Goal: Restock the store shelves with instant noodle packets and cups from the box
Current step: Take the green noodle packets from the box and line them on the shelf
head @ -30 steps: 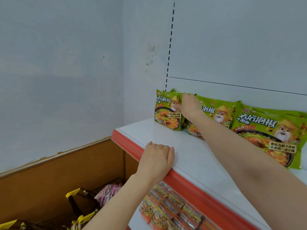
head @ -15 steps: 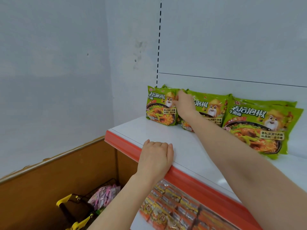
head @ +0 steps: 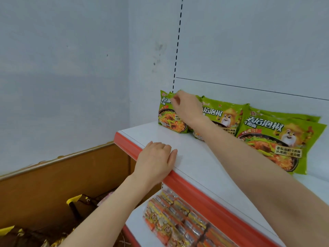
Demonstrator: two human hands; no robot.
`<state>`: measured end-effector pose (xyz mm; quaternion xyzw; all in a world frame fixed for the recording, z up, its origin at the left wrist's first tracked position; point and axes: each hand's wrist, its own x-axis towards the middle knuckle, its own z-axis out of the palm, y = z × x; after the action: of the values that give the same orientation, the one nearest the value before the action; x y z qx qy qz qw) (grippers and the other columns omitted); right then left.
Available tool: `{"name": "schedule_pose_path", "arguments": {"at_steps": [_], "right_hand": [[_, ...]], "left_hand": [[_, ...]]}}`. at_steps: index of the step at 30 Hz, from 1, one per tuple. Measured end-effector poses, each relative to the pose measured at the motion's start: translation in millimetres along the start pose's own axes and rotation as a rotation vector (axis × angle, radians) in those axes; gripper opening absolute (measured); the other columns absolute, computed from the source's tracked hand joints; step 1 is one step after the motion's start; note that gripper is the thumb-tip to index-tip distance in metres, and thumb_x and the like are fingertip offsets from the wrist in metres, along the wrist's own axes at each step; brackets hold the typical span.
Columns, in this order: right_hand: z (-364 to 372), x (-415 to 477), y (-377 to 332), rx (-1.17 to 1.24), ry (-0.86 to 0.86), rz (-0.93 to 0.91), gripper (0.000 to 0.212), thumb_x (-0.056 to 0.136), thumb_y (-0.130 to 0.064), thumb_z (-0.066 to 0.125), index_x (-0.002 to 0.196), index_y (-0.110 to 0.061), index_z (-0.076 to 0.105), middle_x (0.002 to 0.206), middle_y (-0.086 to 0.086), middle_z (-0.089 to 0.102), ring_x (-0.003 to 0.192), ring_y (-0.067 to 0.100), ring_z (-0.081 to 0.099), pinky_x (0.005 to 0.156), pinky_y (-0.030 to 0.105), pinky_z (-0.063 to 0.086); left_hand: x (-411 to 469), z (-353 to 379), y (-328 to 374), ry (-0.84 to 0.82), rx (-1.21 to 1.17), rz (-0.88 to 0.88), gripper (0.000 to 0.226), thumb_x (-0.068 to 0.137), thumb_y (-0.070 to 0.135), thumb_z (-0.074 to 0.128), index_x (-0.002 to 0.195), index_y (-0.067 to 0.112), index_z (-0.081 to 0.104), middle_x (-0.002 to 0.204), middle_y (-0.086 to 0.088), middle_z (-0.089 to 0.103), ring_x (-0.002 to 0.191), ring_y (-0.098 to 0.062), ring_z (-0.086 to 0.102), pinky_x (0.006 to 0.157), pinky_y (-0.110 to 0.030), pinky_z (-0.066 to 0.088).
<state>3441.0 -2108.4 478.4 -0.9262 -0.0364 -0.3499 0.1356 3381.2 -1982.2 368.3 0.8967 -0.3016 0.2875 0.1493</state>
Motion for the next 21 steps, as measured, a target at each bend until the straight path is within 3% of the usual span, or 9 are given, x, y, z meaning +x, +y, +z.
{"name": "schedule_pose_path", "arguments": {"at_steps": [2, 3, 5, 9, 15, 21], "right_hand": [[2.1, 0.3, -21.1, 0.082, -0.036, -0.073, 0.027, 0.094, -0.025, 0.042, 0.100, -0.007, 0.060, 0.098, 0.012, 0.067, 0.093, 0.031, 0.059, 0.073, 0.037, 0.046], [4.7, 0.4, -32.8, 0.128, -0.051, -0.104, 0.025, 0.093, -0.024, 0.043, 0.100, -0.007, 0.061, 0.099, 0.012, 0.067, 0.096, 0.031, 0.059, 0.076, 0.037, 0.046], [12.5, -1.7, -59.1, 0.202, -0.081, -0.162, 0.023, 0.092, -0.023, 0.045, 0.099, -0.010, 0.062, 0.102, 0.011, 0.067, 0.099, 0.031, 0.058, 0.080, 0.037, 0.045], [38.9, -22.9, -117.3, 0.267, -0.176, -0.261, 0.024, 0.093, -0.025, 0.043, 0.103, -0.012, 0.061, 0.108, 0.009, 0.066, 0.103, 0.030, 0.057, 0.081, 0.035, 0.043], [103.7, -87.9, -193.2, 0.386, -0.388, -0.367, 0.026, 0.094, -0.027, 0.043, 0.108, -0.013, 0.059, 0.110, 0.008, 0.065, 0.104, 0.029, 0.057, 0.083, 0.034, 0.044], [178.2, -185.5, -223.3, 0.355, -0.631, -0.382, 0.032, 0.095, -0.032, 0.042, 0.119, -0.014, 0.054, 0.113, 0.007, 0.066, 0.107, 0.029, 0.058, 0.086, 0.035, 0.045]], "left_hand": [[-9.0, -10.7, -3.6, 0.126, 0.096, 0.006, 0.047, 0.094, 0.035, 0.029, 0.066, 0.011, 0.058, 0.058, 0.002, 0.057, 0.060, -0.020, 0.056, 0.076, -0.033, 0.048], [-16.0, -15.2, -7.5, 0.179, 0.140, 0.012, 0.046, 0.092, 0.035, 0.031, 0.063, 0.012, 0.060, 0.054, 0.002, 0.057, 0.053, -0.020, 0.055, 0.063, -0.029, 0.047], [-35.7, -25.4, -17.8, 0.210, 0.180, 0.004, 0.045, 0.091, 0.034, 0.034, 0.062, 0.013, 0.061, 0.052, 0.001, 0.058, 0.049, -0.019, 0.054, 0.052, -0.026, 0.041], [-90.3, -43.7, -41.2, 0.204, 0.306, -0.083, 0.046, 0.090, 0.033, 0.034, 0.062, 0.015, 0.064, 0.051, 0.003, 0.059, 0.046, -0.016, 0.055, 0.047, -0.022, 0.037], [-194.5, -46.2, -83.9, 0.035, 0.383, -0.326, 0.047, 0.090, 0.033, 0.032, 0.062, 0.015, 0.064, 0.049, 0.002, 0.057, 0.045, -0.017, 0.054, 0.043, -0.023, 0.039], [-318.4, -13.4, -109.5, -0.179, 0.367, -0.558, 0.040, 0.083, 0.033, 0.036, 0.055, 0.014, 0.057, 0.045, -0.001, 0.056, 0.041, -0.022, 0.055, 0.035, -0.022, 0.036]]}}
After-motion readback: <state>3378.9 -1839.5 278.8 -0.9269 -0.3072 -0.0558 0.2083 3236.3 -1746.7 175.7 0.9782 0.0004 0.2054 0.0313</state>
